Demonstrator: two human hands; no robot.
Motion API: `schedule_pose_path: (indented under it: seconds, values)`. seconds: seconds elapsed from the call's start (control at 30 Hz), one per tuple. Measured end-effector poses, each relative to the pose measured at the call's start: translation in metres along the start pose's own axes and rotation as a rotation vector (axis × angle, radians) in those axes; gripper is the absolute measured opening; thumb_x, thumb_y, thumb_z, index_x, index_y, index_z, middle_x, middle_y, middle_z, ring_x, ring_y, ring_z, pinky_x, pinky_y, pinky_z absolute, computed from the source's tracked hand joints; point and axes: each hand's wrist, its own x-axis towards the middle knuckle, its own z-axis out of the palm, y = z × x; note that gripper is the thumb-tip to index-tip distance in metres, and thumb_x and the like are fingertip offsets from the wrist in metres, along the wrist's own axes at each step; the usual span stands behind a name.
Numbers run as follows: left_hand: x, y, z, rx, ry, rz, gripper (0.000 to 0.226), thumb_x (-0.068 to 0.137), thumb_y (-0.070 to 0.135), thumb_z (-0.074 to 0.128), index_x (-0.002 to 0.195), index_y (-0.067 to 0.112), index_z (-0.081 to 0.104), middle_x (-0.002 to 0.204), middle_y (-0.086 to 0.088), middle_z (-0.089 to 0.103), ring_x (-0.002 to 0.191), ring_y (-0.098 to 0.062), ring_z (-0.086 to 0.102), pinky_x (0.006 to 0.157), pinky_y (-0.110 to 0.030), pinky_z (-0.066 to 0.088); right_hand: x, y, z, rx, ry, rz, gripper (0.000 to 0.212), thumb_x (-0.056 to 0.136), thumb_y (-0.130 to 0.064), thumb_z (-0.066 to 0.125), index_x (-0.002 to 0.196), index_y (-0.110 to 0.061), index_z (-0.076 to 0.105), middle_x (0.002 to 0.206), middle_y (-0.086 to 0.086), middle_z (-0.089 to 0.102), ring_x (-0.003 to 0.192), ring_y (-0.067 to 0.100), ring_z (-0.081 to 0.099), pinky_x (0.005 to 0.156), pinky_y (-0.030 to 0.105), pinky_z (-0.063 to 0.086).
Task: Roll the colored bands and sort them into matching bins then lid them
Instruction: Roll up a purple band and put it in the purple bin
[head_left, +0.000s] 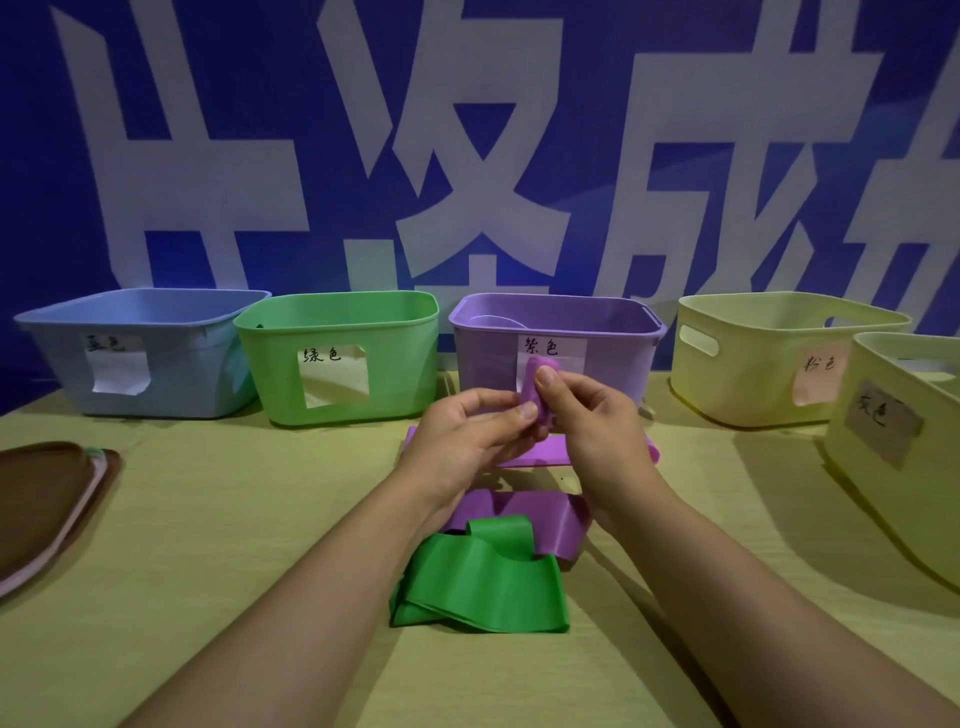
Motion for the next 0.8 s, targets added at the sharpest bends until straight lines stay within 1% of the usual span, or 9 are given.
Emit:
schedule_pose_path:
  seconds: [0.03,0.13,0.2,0.27,0.33,0.43,0.53,0.67,0.8]
  values:
    - [0.000,-0.001,0.000,0.026,0.007,0.005,0.030,0.087,0.002,0.074,0.114,-0.002,0.065,0.100,-0.021,0.077,0.090,-0.027,0.076,0.084,-0.029,0.063,0.001,0.000,0.000,-0.017,0.007,-0.007,0.020,0.098,-0.025,0.065,0.097,-0.009,0.077,0.086,0.009,0.077,0.074,0.011,0.070,0.070,0.023,0.060]
    - [0.000,-0.003,0.000,0.130,0.038,0.045,0.028,0.088,0.006,0.076,0.114,0.000,0.066,0.102,-0.021,0.077,0.094,-0.029,0.075,0.085,-0.030,0.063,0.004,0.001,-0.001,-0.062,0.001,-0.017,0.021,0.099,-0.026,0.064,0.093,-0.011,0.077,0.084,0.005,0.078,0.078,0.011,0.073,0.072,0.022,0.059]
    - [0.002,-0.004,-0.002,0.242,0.071,0.094,0.028,0.086,0.011,0.079,0.111,0.004,0.068,0.102,-0.018,0.077,0.094,-0.027,0.077,0.082,-0.029,0.063,0.006,0.003,-0.003,-0.100,-0.004,-0.032,0.021,0.100,-0.028,0.064,0.091,-0.014,0.076,0.083,0.002,0.078,0.081,0.012,0.073,0.076,0.025,0.059]
    - [0.004,-0.008,-0.005,0.392,0.103,0.156,0.032,0.084,0.020,0.083,0.112,0.010,0.070,0.103,-0.013,0.077,0.097,-0.026,0.076,0.086,-0.034,0.063,0.006,0.005,-0.005,-0.125,-0.008,-0.038,0.021,0.100,-0.031,0.064,0.091,-0.016,0.077,0.085,0.001,0.078,0.085,0.014,0.074,0.080,0.028,0.059]
    - [0.007,-0.011,-0.009,0.570,0.133,0.224,0.038,0.080,0.033,0.087,0.112,0.019,0.072,0.104,-0.001,0.078,0.099,-0.016,0.074,0.092,-0.038,0.061,0.006,0.006,-0.006,-0.145,-0.004,-0.042,0.019,0.099,-0.030,0.064,0.093,-0.018,0.077,0.084,-0.003,0.078,0.085,0.009,0.073,0.077,0.024,0.057]
    - [0.006,-0.011,-0.011,0.745,0.145,0.285,0.043,0.078,0.048,0.085,0.114,0.030,0.070,0.110,0.013,0.074,0.103,-0.003,0.070,0.095,-0.035,0.058,0.004,0.007,-0.008,-0.183,0.018,-0.056,0.015,0.098,-0.030,0.066,0.097,-0.020,0.076,0.085,-0.008,0.078,0.083,0.003,0.072,0.074,0.018,0.053]
    - [0.003,-0.009,-0.012,0.799,0.143,0.312,0.043,0.083,0.047,0.081,0.122,0.030,0.068,0.116,0.017,0.071,0.107,0.001,0.066,0.099,-0.034,0.056,0.004,0.007,-0.009,-0.212,0.059,-0.086,0.020,0.097,-0.032,0.068,0.104,-0.016,0.077,0.089,-0.005,0.078,0.086,0.007,0.072,0.076,0.020,0.055]
    - [0.002,-0.005,-0.014,0.835,0.190,0.340,0.042,0.090,0.048,0.073,0.127,0.031,0.066,0.122,0.020,0.068,0.111,0.002,0.062,0.101,-0.033,0.053,0.006,-0.001,-0.011,-0.240,0.102,-0.112,0.025,0.097,-0.036,0.068,0.109,-0.016,0.077,0.092,-0.005,0.078,0.085,0.002,0.071,0.070,0.012,0.051]
    - [0.004,0.000,-0.018,0.855,0.209,0.350,0.044,0.094,0.050,0.068,0.133,0.033,0.062,0.131,0.019,0.062,0.118,0.001,0.057,0.100,-0.027,0.047,0.024,-0.016,-0.012,-0.338,0.093,-0.144,0.025,0.095,-0.038,0.071,0.109,-0.019,0.077,0.092,-0.008,0.078,0.087,0.002,0.072,0.075,0.016,0.052]
